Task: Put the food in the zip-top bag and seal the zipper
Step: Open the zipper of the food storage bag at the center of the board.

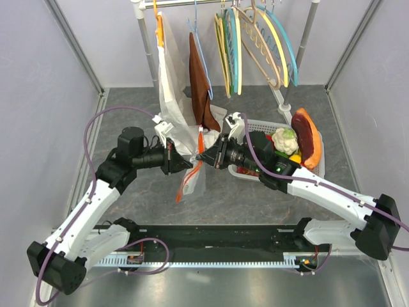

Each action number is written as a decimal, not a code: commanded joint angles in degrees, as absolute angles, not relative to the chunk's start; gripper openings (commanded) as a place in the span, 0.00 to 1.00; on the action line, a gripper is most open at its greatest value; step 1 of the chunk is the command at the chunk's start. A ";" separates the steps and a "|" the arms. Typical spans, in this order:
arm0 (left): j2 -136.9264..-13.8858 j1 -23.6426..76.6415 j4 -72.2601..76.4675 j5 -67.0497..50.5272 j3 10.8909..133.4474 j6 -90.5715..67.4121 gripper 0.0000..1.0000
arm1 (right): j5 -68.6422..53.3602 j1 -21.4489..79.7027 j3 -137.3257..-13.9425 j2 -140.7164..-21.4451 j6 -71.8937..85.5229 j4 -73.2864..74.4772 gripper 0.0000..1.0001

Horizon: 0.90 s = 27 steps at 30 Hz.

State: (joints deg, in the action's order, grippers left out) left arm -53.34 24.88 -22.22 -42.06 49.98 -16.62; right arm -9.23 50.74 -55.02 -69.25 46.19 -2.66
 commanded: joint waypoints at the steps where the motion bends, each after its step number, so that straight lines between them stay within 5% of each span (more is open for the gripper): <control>1: -51.51 22.68 -22.24 -44.12 49.83 -18.10 0.02 | -10.46 49.92 -53.88 -66.27 44.21 -3.78 0.28; 3: -51.50 22.50 -22.15 -44.30 49.83 -18.80 0.02 | -11.24 49.83 -53.00 -65.66 42.98 -4.13 0.41; 13: -52.29 22.41 -20.39 -44.82 49.83 -18.63 0.02 | -11.52 49.75 -52.73 -65.83 41.75 -5.10 0.53; 16: -52.47 22.50 -20.48 -44.91 50.10 -18.46 0.02 | -11.60 49.75 -53.26 -67.23 42.01 -5.80 0.43; 20: -52.12 22.41 -20.92 -44.91 50.01 -18.89 0.02 | -11.95 49.57 -53.79 -67.76 41.31 -5.36 0.00; 27: -50.89 16.72 -21.53 -50.78 47.99 -20.30 0.02 | -10.46 47.03 -52.74 -65.83 38.85 -0.89 0.00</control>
